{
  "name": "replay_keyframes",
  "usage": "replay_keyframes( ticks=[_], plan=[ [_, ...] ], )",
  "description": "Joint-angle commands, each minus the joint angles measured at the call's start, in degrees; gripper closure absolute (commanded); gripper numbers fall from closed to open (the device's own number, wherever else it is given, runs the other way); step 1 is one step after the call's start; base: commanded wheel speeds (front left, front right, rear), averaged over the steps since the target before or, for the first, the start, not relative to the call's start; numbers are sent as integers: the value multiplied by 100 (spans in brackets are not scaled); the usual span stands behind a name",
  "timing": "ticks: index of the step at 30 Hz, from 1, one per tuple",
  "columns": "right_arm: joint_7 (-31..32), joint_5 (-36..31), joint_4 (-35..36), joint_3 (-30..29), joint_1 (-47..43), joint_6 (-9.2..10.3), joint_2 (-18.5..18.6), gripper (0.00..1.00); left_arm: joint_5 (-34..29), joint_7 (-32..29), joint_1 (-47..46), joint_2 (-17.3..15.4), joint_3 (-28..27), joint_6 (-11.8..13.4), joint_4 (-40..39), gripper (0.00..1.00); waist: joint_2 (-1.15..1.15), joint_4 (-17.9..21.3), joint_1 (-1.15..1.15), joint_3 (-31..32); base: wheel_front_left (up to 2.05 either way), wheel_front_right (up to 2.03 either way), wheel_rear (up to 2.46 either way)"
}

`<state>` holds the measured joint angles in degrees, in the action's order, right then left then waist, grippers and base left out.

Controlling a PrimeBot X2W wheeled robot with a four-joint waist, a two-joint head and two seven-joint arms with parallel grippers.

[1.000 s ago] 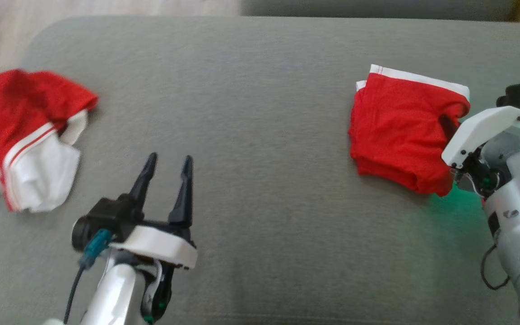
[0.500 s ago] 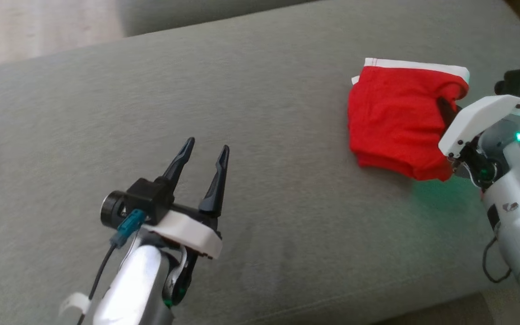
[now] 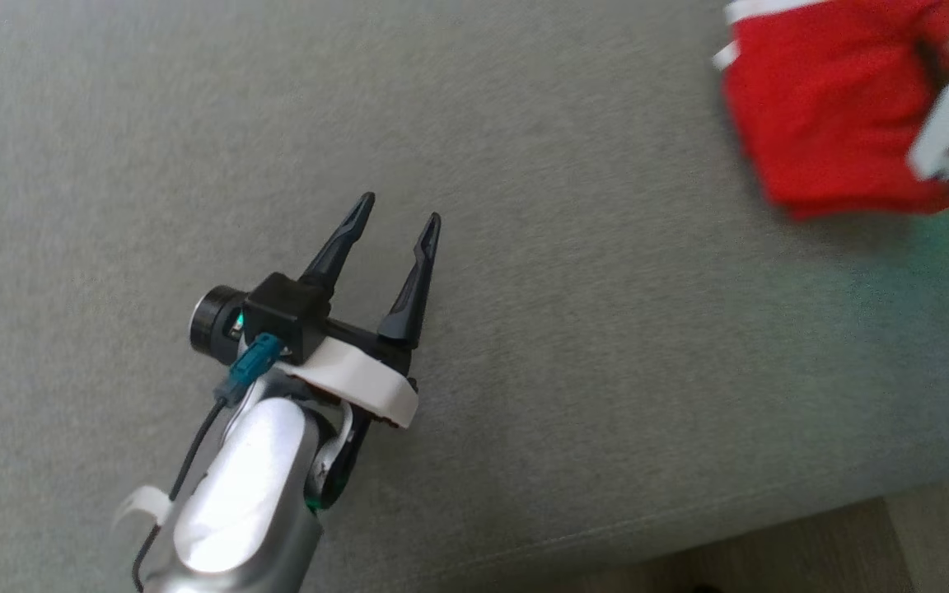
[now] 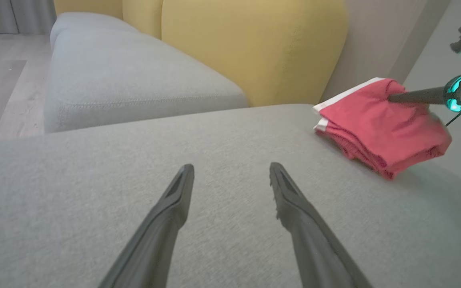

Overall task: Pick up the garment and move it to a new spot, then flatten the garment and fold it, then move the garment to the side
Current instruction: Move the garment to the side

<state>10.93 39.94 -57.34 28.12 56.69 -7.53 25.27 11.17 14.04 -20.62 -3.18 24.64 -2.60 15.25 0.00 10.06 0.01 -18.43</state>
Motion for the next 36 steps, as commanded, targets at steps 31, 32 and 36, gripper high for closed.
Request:
replay_keyframes(
  ticks=[31, 32, 36],
  plan=[
    [-2012, -1500, -1206, -133, 1398, 4, 71, 0, 300, 78, -6, -313, -683, 357, -342, 0, 0, -516, -1, 311, 0, 0, 0],
    [-2098, -1476, -1092, -82, 1285, 4, 2, 0, 324, 82, 59, -333, -747, 391, -391, 0, 0, -528, -1, 450, 0, 0, 0],
    [-2362, -1272, -564, 4, 755, 4, -151, 0, 411, 88, 353, -451, -964, 498, -562, 0, 0, -633, -1, 1017, 0, 0, 0]
  ],
)
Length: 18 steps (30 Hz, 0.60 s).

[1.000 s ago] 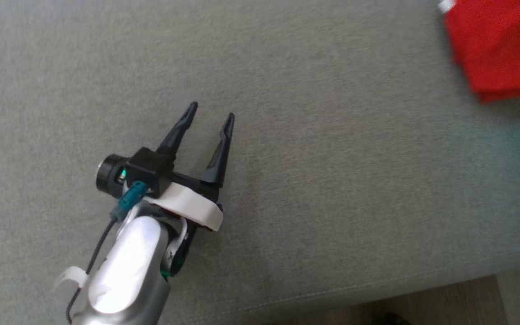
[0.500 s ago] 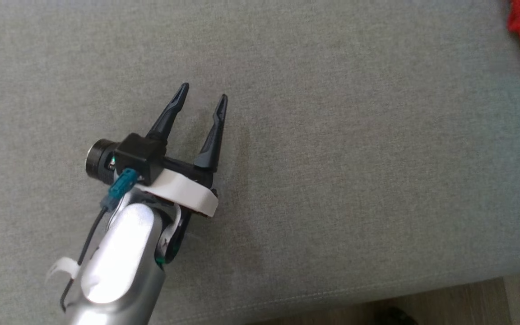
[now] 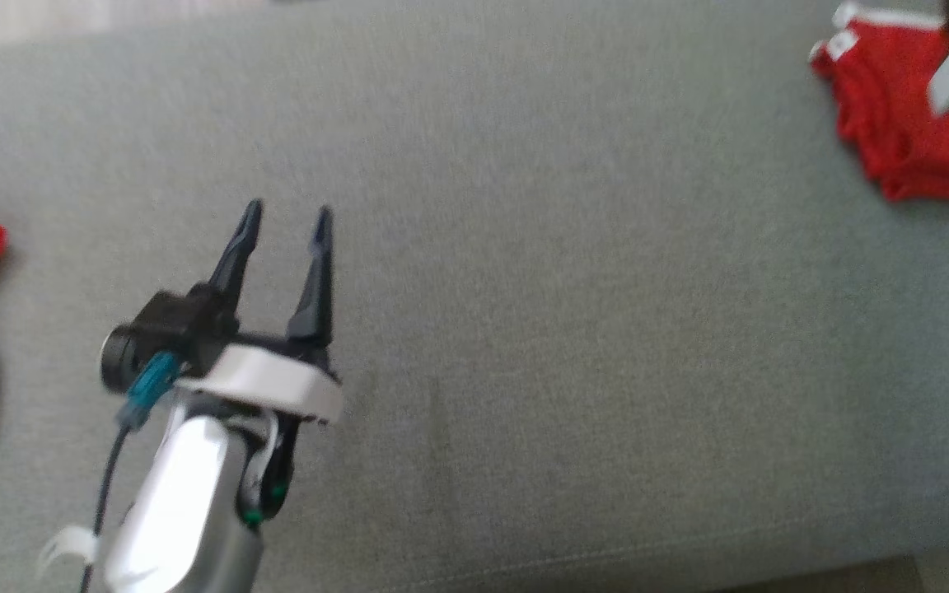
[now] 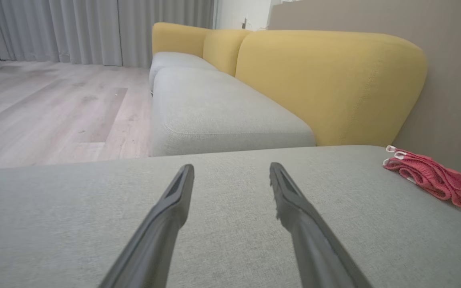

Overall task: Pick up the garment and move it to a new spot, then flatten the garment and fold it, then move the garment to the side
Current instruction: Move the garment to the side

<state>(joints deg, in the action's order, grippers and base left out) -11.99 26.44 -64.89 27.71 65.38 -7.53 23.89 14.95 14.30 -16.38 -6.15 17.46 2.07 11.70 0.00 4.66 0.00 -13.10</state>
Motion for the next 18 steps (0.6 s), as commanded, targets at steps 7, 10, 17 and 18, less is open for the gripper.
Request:
replay_keyframes(
  ticks=[7, 10, 17, 18],
  plan=[
    [-229, 452, 1227, -125, -1318, 4, -71, 0, 155, 64, 477, -365, -555, 227, -156, 0, 0, -232, 0, 1127, 0, 0, 0],
    [-248, 486, 1706, -263, -2179, 4, -144, 0, 162, 65, 720, -436, -621, 276, -65, 0, 0, -319, 0, 1366, 0, 0, 0],
    [-290, 98, 3293, -804, -4140, 4, -419, 0, 213, 68, 1252, -377, -866, 306, -106, 0, 0, -353, 0, 1497, 0, 0, 0],
    [-293, -14, 3500, -905, -4396, 4, -465, 0, 195, 69, 1310, -350, -894, 307, -138, 0, 0, -359, 0, 1493, 0, 0, 0]
  ],
)
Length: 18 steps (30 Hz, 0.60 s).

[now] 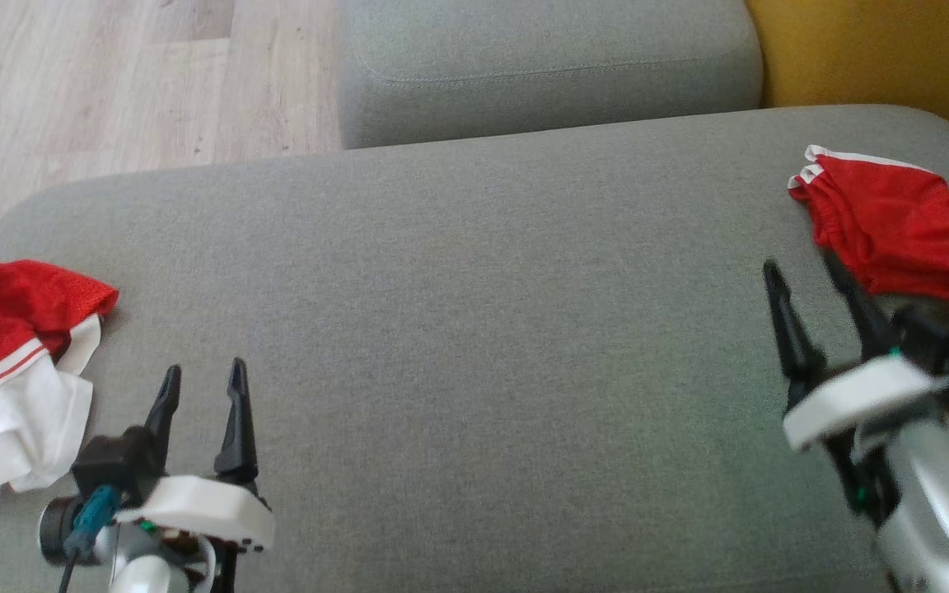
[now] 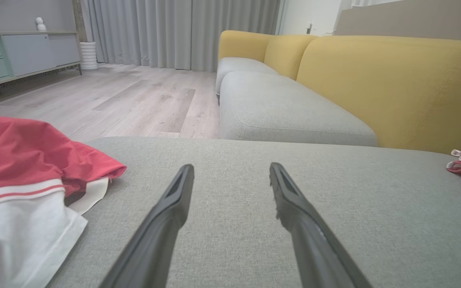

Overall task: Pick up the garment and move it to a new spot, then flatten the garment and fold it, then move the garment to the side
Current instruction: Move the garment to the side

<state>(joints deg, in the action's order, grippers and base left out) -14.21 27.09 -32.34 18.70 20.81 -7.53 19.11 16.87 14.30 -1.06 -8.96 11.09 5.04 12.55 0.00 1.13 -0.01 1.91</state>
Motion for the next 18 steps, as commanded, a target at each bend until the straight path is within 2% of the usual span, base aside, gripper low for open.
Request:
replay_keyframes(
  ticks=[1, 5, 8, 18],
  plan=[
    [-73, -204, 461, -123, -189, 4, -53, 0, -8, 69, -165, -31, -296, 13, -259, 0, 0, -12, 1, -15, 0, 0, 0],
    [-76, -662, 1307, -712, -1024, 4, -409, 0, -110, 69, 11, 107, -410, -34, -393, 0, 0, -18, 1, -68, 0, 0, 0],
    [-77, -948, 1617, -1018, -1429, 4, -620, 0, -178, 69, 84, 210, -449, -98, -434, 0, 0, -15, 1, -105, 0, 0, 0],
    [163, -1355, 2140, -1309, -1770, 4, -894, 0, -359, 69, 23, 386, -589, -325, -359, 0, 0, -63, 1, -143, 0, 0, 0]
  ],
)
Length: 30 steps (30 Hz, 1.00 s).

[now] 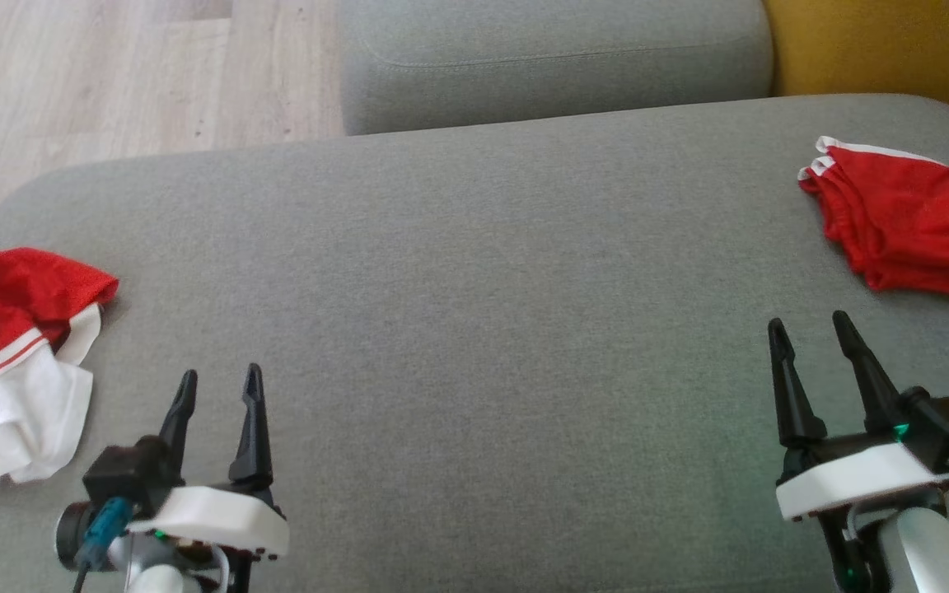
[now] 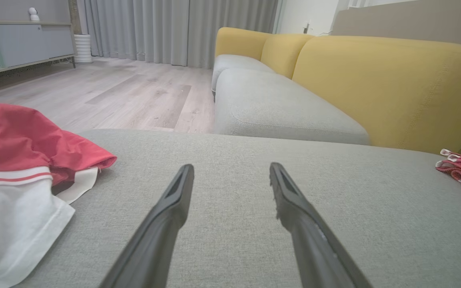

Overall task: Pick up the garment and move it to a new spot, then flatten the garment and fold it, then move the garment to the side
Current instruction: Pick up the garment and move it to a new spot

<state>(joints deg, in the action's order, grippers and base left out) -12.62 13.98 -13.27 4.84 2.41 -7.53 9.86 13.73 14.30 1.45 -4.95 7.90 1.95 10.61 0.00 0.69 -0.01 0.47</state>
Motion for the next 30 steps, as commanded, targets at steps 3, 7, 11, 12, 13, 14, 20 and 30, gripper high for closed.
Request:
replay_keyframes(
  ticks=[3, 7, 11, 12, 13, 14, 20, 30],
  plan=[
    [59, -77, 318, 51, 16, 4, -17, 0, -96, 70, -262, 10, -320, -50, -144, 0, 0, -139, 1, 10, 0, 0, 0],
    [115, -66, 380, 44, -45, 4, -89, 0, -180, 70, -321, 20, -384, -75, -112, 0, 0, -469, 1, 45, 0, 0, 0],
    [163, -40, 365, 111, -78, 4, -150, 0, -239, 70, -359, 7, -453, -80, -46, 0, 0, -959, 1, 103, 0, 0, 0],
    [169, -36, 362, 123, -83, 4, -166, 0, -249, 70, -369, 2, -464, -82, -18, 0, 0, -1095, 1, 123, 0, 0, 0],
    [183, -27, 354, 158, -81, 4, -183, 0, -252, 70, -374, -11, -490, -81, 8, 0, 0, -1205, 1, 140, 0, 0, 0],
    [183, -27, 354, 158, -81, 4, -183, 0, -252, 70, -374, -11, -490, -81, 8, 0, 0, -1205, 1, 140, 0, 0, 0],
    [197, 51, 277, 301, -76, 4, -274, 0, -274, 70, -375, -78, -556, -57, 143, 0, 0, -1898, 1, 180, 0, 0, 0],
    [134, 131, 117, 502, -7, 4, -331, 0, -236, 12, -343, -161, -557, -13, 98, 0, 0, -2411, 1, 164, 0, 0, 0]
  ],
)
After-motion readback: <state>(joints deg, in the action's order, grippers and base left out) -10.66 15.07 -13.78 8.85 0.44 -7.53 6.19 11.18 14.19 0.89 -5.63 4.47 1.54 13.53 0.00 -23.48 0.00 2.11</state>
